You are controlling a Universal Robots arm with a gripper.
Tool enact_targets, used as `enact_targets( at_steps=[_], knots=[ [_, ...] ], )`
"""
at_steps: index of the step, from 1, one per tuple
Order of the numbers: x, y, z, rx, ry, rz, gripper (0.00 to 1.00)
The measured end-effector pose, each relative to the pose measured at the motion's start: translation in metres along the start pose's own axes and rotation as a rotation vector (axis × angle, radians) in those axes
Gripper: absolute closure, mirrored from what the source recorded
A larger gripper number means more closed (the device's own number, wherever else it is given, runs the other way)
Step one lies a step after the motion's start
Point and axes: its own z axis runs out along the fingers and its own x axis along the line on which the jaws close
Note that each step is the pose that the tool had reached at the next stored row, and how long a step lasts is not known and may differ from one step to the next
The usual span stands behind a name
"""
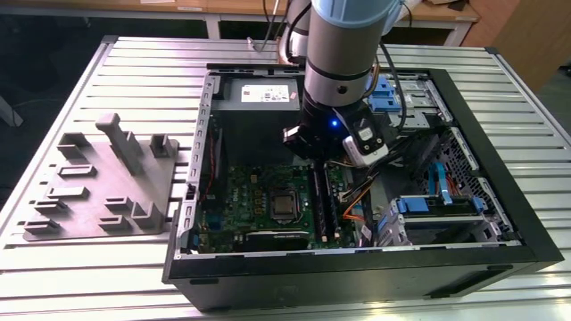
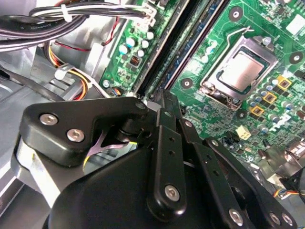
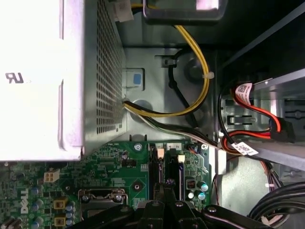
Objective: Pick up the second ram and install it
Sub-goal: 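Press down the second ram until it locks into place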
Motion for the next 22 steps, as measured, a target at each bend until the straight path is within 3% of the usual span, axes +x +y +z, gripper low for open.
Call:
enact_targets(
  at_steps=[5,22],
  knots=[
    [0.0005,0.0058,0.0048,-0.0006,-0.0001,0.000,0.90],
    [0.0014,0.0098,0.0108,-0.0007,0.0000,0.000,0.90]
  ],
)
